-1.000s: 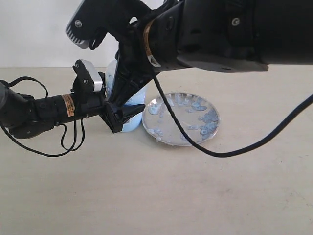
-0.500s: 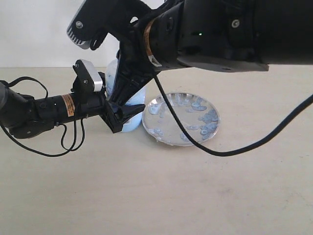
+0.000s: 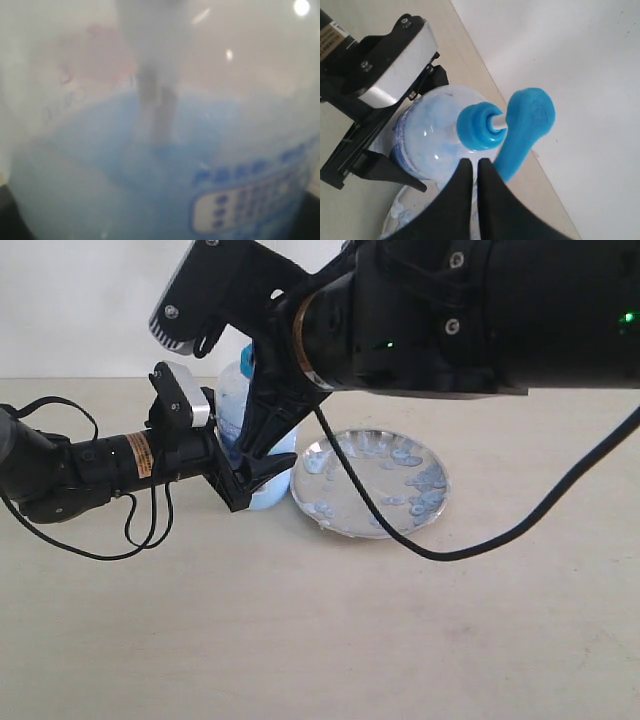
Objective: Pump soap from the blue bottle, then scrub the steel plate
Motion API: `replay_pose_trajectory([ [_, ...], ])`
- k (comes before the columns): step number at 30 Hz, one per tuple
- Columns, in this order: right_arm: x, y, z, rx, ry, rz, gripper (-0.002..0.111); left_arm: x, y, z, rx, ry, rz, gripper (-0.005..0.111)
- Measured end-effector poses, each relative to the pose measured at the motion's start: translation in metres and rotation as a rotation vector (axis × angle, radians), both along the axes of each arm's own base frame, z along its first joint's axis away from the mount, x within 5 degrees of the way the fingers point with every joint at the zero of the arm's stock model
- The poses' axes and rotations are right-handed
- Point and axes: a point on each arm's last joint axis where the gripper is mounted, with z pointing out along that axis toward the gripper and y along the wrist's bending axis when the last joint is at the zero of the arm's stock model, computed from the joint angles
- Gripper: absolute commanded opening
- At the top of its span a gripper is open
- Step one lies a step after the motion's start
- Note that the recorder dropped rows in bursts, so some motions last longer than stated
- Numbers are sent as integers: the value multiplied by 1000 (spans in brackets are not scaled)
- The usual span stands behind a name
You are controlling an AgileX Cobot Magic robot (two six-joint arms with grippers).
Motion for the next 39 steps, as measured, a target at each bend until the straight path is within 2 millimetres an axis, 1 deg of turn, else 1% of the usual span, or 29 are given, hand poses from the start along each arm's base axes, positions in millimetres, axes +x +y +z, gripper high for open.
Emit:
replay_pose_trajectory([
  [10,4,-2,6,25,-79,-37,0,0,0,0,-2,1,2,4],
  [13,10,-8,7,38,-82,-67,0,0,0,0,-2,1,2,4],
  [17,19,-22,7,48,-81,-131,0,0,0,0,-2,2,2,4],
  [20,21,-25,8,71,-78,-148,0,0,0,0,-2,2,2,4],
  [22,19,-23,12,113,-78,-112,0,0,0,0,-2,2,2,4],
  [25,12,-16,25,215,-85,-6,0,0,0,0,-2,2,2,4],
  [28,10,-11,32,252,-98,55,0,0,0,0,-2,2,2,4],
  [30,11,-10,30,248,-97,58,0,0,0,0,-2,2,2,4],
  [39,21,-2,7,147,-95,87,0,0,0,0,-2,2,2,4],
])
